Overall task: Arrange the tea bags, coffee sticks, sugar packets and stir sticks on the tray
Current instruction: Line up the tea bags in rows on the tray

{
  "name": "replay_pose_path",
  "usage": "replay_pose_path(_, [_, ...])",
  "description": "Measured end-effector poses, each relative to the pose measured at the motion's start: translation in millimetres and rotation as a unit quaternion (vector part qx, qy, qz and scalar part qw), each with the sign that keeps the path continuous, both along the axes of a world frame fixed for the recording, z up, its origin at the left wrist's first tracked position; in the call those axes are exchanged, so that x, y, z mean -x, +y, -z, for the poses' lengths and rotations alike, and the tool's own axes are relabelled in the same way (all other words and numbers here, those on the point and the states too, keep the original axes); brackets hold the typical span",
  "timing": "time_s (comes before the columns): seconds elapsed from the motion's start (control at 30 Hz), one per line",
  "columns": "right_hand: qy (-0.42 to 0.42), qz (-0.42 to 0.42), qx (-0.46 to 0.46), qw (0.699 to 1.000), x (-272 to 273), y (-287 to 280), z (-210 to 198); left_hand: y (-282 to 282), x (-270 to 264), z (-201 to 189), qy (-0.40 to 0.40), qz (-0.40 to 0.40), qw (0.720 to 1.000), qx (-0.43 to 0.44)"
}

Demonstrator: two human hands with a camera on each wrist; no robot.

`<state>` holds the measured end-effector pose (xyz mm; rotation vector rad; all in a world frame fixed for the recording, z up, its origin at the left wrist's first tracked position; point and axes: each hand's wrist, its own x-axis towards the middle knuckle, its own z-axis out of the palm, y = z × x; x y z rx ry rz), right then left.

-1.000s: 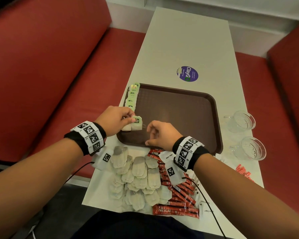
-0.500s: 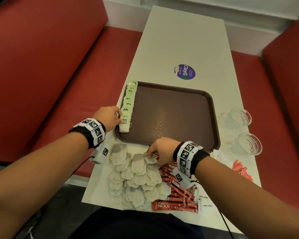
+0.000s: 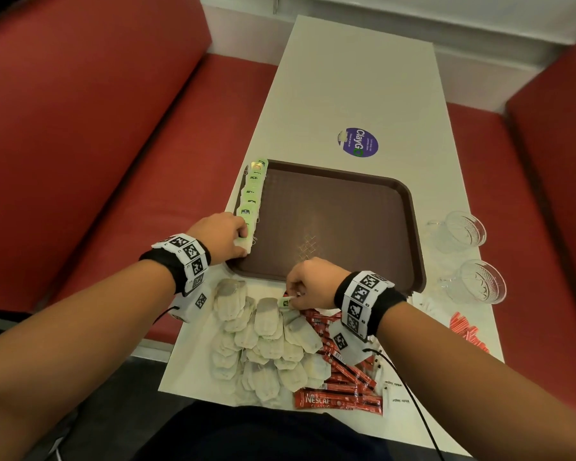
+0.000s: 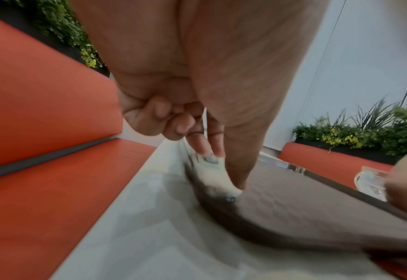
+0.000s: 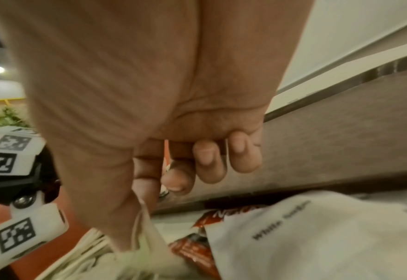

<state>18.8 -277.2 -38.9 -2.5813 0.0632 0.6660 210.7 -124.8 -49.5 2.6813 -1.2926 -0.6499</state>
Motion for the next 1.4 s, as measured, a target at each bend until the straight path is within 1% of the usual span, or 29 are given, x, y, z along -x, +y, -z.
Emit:
replay_pose_path(0.1, [-0.021, 0.028, -0.028, 0.999, -0.6, -0.4, -3.3, 8.5, 2.9, -7.5, 0.026, -0.009, 0.998, 0.052])
replay_pose_path(0.17, [-0.041, 0.039, -0.038, 0.998, -1.2, -0.2, -3.3, 18.0, 5.4, -11.5, 0.053, 0.004, 0.997, 0.054])
replay_pose_path(0.2, [-0.054, 0.043, -0.044, 0.997, -1.8, 0.3, -3.6, 23.4, 7.2, -13.0, 0.068, 0.02, 0.997, 0.035])
replay_pose_path(0.27, [-0.07, 0.067, -0.065, 0.993, -4.0, 2.0, -3.3, 34.4, 13.2, -13.5, 0.089, 0.057, 0.994, -0.033])
replay_pose_path(0.33, [-0.075, 0.103, -0.087, 0.988, -5.0, 3.6, -1.3, 44.0, 19.0, -9.6, 0.075, 0.083, 0.989, -0.097])
replay_pose_path(0.4, [-0.079, 0.137, -0.104, 0.982, -5.8, 6.3, -0.1, 51.2, 23.0, -2.8, 0.056, 0.09, 0.988, -0.114])
replay_pose_path(0.5, [-0.093, 0.18, -0.119, 0.972, -5.3, 10.9, -0.3, 56.7, 28.2, 3.9, 0.043, 0.083, 0.992, -0.081])
replay_pose_path(0.67, [-0.095, 0.187, -0.128, 0.969, -4.9, 19.5, -4.1, 61.5, 34.8, 9.3, 0.059, 0.072, 0.996, -0.006])
replay_pose_path(0.77, [-0.1, 0.191, -0.139, 0.966, -1.9, 22.1, -3.7, 62.1, 37.1, 9.6, 0.056, 0.061, 0.996, 0.027])
replay_pose_path(0.83, [-0.097, 0.194, -0.152, 0.964, 0.2, 24.1, -4.3, 62.1, 38.7, 10.4, 0.056, 0.067, 0.996, 0.028])
replay_pose_path(1.03, [-0.082, 0.187, -0.144, 0.968, 0.4, 26.9, -4.2, 62.7, 44.3, 15.1, 0.058, 0.074, 0.995, 0.025])
replay_pose_path(1.1, [-0.083, 0.18, -0.145, 0.969, 0.9, 27.6, -4.7, 63.8, 43.6, 15.9, 0.074, 0.066, 0.994, 0.047])
replay_pose_path(1.17, [-0.093, 0.159, -0.134, 0.974, 0.9, 27.4, -4.5, 64.5, 42.6, 11.8, 0.102, 0.042, 0.99, 0.089])
replay_pose_path(1.27, [-0.113, 0.126, -0.134, 0.976, -1.6, 28.6, -5.3, 61.1, 43.3, -0.3, 0.169, 0.0, 0.975, 0.142])
replay_pose_path(1.4, [-0.152, 0.09, -0.132, 0.975, -10.1, 35.3, -11.3, 55.7, 40.8, -8.1, 0.228, -0.036, 0.953, 0.194])
